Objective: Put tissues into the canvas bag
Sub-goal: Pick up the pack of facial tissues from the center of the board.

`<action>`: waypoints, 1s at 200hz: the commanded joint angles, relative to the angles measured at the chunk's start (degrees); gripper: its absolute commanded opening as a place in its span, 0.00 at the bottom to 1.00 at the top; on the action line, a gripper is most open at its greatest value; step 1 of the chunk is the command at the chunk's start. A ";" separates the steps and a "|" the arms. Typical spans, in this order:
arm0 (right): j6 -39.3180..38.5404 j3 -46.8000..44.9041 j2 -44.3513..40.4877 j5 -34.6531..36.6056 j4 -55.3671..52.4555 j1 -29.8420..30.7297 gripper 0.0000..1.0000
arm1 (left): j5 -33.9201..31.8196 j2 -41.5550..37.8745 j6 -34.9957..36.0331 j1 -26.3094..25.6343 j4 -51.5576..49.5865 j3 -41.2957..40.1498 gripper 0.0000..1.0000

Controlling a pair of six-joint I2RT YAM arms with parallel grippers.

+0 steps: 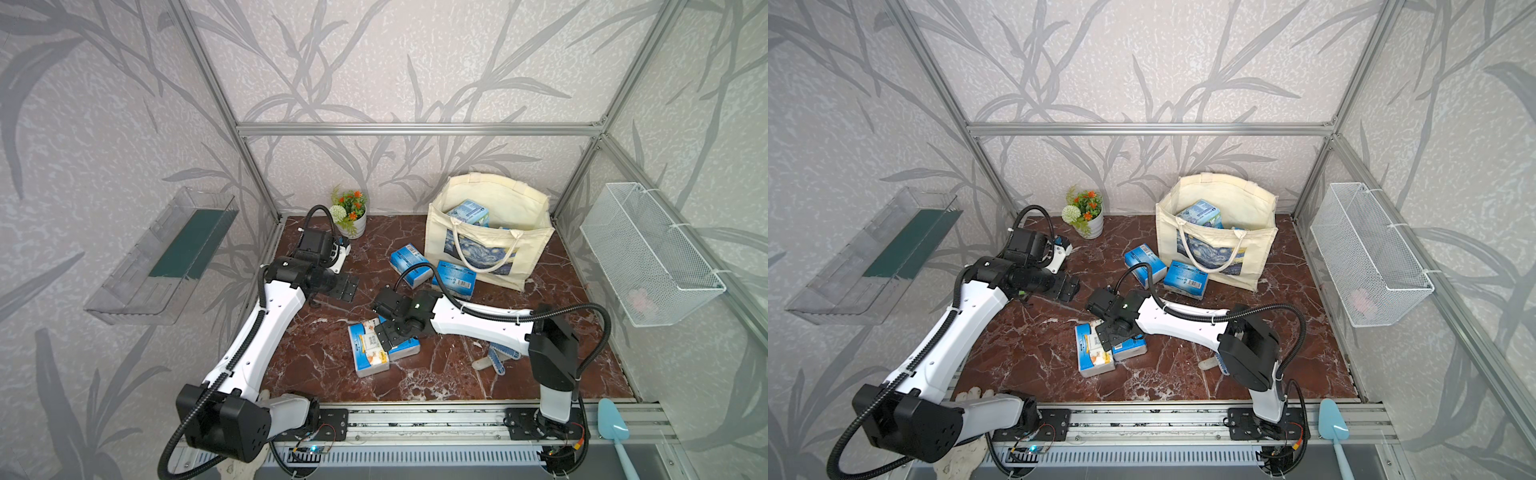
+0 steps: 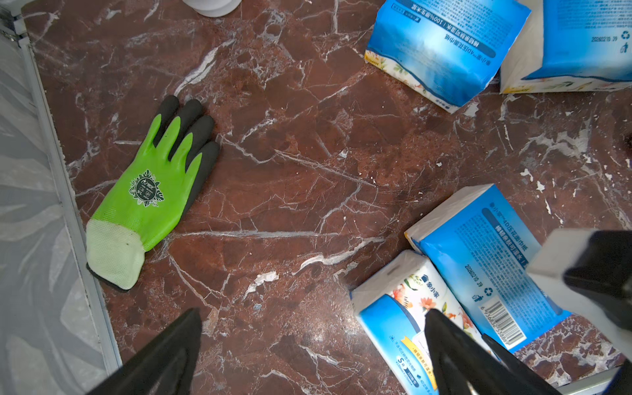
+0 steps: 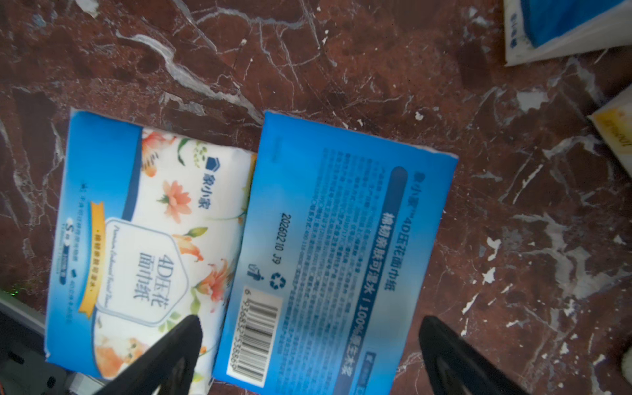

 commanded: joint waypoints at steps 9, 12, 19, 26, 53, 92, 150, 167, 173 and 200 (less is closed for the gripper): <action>0.17 2.59 2.04 2.86 -3.21 0.04 0.99 | 0.00 -1.88 -0.20 0.19 0.18 0.79 0.99; 0.27 2.67 2.11 2.81 -3.13 -0.04 0.99 | 0.09 -1.89 -0.20 0.23 0.23 0.75 0.99; 0.22 2.48 2.29 2.60 -2.84 -0.15 0.99 | 0.33 -1.82 -0.20 0.24 0.08 0.74 0.99; 0.56 2.52 2.58 3.05 -2.93 -0.34 0.99 | 0.54 -1.72 -0.19 0.24 0.09 0.73 0.99; 1.88 2.09 4.00 1.42 -2.93 -1.77 0.99 | 1.05 -1.35 -0.42 0.23 0.36 0.83 0.99; 2.85 -0.52 3.25 -2.18 2.00 -3.16 0.99 | 0.94 -1.15 -0.46 0.19 0.44 1.02 0.99; 2.83 1.36 6.79 -1.37 0.25 -3.73 0.99 | 0.97 -0.62 -0.48 0.23 0.43 1.40 1.00; 2.94 0.97 7.12 -1.28 0.49 -4.15 0.99 | 0.97 -0.36 -0.48 0.25 0.46 1.53 0.99; 2.93 0.99 7.27 -1.15 0.45 -4.30 0.99 | 1.05 -0.33 -0.46 0.24 0.46 1.60 0.99; 2.71 1.28 8.13 -0.81 0.01 -4.73 0.99 | 1.16 0.10 -0.54 0.29 0.44 1.59 0.99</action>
